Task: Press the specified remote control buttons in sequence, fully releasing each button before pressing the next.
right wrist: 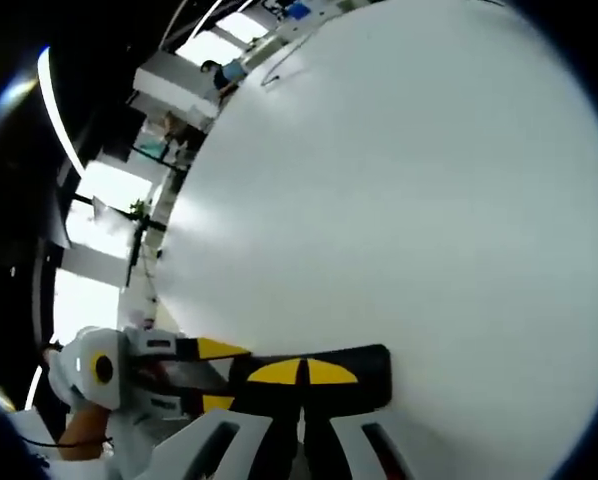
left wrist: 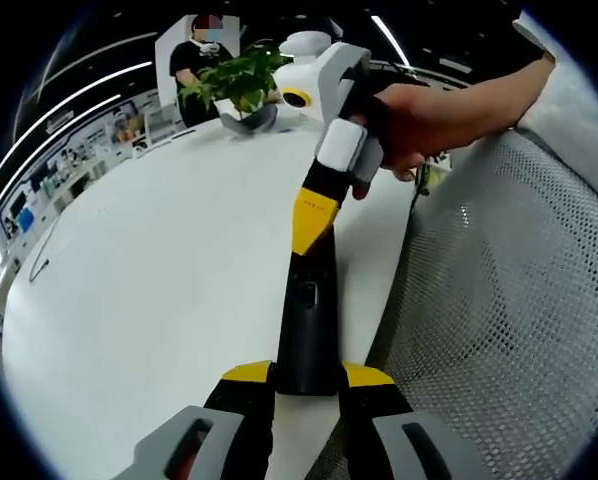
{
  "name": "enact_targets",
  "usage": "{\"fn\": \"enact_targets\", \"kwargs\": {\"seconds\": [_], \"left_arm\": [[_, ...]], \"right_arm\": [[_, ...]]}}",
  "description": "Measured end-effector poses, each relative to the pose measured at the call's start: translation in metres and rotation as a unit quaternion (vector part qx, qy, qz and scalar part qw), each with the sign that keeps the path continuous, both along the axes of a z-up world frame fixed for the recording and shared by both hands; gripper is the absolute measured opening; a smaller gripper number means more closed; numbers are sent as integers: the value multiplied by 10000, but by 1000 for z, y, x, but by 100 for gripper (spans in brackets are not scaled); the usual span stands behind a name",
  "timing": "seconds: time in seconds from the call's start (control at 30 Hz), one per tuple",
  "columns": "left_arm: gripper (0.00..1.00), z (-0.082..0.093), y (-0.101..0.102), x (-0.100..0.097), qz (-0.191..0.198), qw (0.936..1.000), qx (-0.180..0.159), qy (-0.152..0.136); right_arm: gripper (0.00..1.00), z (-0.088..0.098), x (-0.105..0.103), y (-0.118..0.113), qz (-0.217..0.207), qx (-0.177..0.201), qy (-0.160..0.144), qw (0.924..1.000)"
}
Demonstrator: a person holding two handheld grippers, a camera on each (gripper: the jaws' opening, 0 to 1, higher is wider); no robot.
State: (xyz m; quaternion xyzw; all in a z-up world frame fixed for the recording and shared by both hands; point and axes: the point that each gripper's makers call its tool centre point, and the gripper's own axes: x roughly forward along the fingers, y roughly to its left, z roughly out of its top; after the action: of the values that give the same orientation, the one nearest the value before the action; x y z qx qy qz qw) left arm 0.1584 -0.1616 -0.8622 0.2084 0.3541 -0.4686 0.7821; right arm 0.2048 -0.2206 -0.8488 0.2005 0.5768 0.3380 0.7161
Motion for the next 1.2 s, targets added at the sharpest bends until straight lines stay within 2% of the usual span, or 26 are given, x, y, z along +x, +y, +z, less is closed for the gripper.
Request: {"fn": "enact_targets", "kwargs": {"seconds": [0.2,0.47,0.57,0.73,0.83,1.0,1.07,1.1,1.2], "left_arm": [[24,0,0,0,-7,10000,-1,-5],[24,0,-1,0,-29,10000,19,-11],[24,0,-1,0,-30,10000,25,-8],[24,0,-1,0,-13,10000,30,3],[24,0,-1,0,-12,10000,25,3],[24,0,-1,0,-21,10000,28,0],[24,0,-1,0,-22,10000,29,3],[24,0,-1,0,-22,10000,27,2],[24,0,-1,0,-29,10000,26,-1]], "right_arm": [[0,-3,1,1,20,-62,-17,10000],[0,-5,0,1,-42,-257,117,9996],[0,-6,-1,2,146,-565,-41,9983],[0,-7,0,2,157,-715,-49,9973],[0,-6,-1,2,323,-859,-245,9955],[0,-5,-1,0,339,-691,-304,9966],[0,-3,-2,0,333,-530,-519,9967],[0,-3,-2,0,301,-493,-531,9969],[0,1,-6,2,253,-282,-255,9990]]}}
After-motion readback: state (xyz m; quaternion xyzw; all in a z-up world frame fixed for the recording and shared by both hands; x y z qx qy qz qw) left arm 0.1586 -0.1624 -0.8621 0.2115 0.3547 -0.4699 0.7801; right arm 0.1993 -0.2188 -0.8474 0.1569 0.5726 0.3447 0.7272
